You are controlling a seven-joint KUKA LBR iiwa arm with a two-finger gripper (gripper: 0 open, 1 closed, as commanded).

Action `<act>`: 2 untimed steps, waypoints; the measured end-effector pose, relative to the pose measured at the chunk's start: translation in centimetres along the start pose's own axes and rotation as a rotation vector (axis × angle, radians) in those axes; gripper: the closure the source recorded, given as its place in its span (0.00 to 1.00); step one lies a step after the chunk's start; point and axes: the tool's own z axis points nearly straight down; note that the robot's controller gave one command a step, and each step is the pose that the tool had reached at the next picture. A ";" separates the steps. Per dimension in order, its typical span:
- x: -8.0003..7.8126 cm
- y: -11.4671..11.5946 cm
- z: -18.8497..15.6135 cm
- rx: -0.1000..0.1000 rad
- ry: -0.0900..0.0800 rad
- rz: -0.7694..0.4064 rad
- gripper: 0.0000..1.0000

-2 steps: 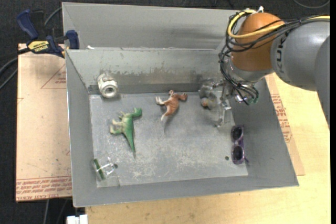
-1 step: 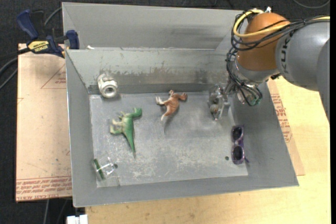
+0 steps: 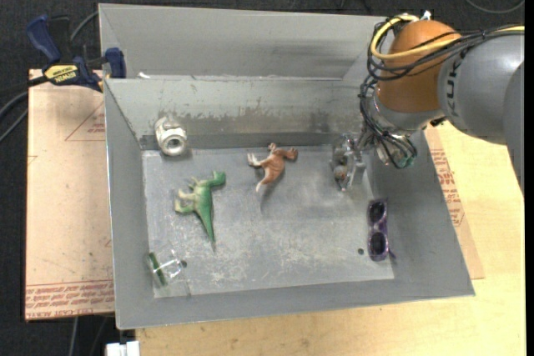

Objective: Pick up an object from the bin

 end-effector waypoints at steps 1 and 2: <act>0.3 0.1 -1.0 -0.003 0.010 -0.001 1.00; 0.1 0.1 -4.2 -0.002 0.005 -0.002 1.00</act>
Offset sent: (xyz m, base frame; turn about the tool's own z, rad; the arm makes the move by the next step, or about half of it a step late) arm 0.0000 0.0000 0.0786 0.0000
